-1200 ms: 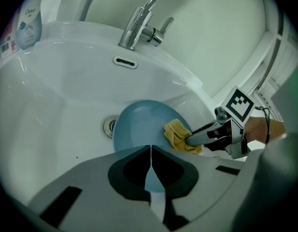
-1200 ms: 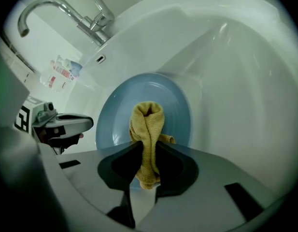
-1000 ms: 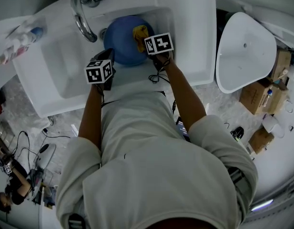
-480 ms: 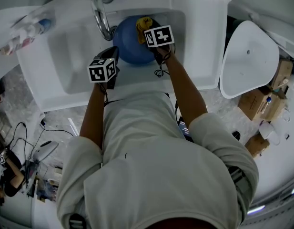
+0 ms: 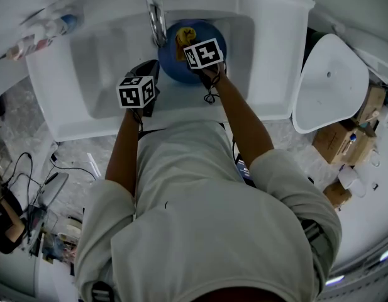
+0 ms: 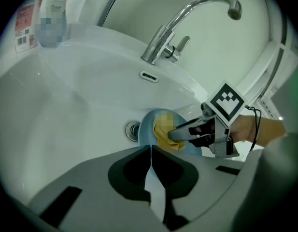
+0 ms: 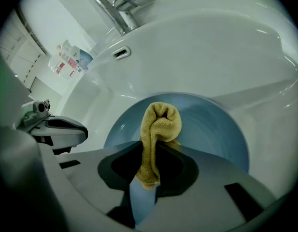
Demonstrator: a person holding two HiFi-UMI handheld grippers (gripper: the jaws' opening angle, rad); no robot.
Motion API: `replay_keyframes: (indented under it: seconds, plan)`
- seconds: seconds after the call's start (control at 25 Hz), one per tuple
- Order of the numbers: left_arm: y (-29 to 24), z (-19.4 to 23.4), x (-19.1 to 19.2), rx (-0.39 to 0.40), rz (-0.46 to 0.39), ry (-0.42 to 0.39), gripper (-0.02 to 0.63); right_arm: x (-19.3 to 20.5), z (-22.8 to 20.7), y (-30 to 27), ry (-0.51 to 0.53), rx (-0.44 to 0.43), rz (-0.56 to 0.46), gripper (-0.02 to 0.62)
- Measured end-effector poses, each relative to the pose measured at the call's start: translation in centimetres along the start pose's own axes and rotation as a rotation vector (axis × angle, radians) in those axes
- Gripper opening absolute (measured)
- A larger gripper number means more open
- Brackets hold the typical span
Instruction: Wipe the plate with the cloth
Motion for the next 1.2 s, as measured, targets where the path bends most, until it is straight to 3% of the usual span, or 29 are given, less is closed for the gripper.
replay_keyframes:
  seconds: [0.44,0.72,0.88,1.2]
  plan:
    - [0.8,-0.2,0.6,0.019,0.002,-0.033,0.025,4.5,4.0,0.2,0.098,-0.070,0.112,0.077]
    - [1.1,-3.0,1.4,0.036,-0.016,-0.085,0.025,7.1,4.2,3.3,0.163,-0.085,0.133,0.074]
    - [2.1,-5.7,1.7,0.035,-0.069,-0.097,0.025,7.3,3.7,6.7,0.235,-0.017,0.050,0.074]
    - [4.1,-11.4,2.4,-0.002,-0.207,-0.108,0.025,7.4,3.0,13.1,0.293,0.076,-0.272,0.074]
Point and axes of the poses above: the fingertips, and each gripper's own axes: y backward along the fingers, z to its left, x out of its underside, the point moved 4 cm from there along y, backward along the fingers, and after that the axes turned 11 degrees about y, right-handed, at the moved point
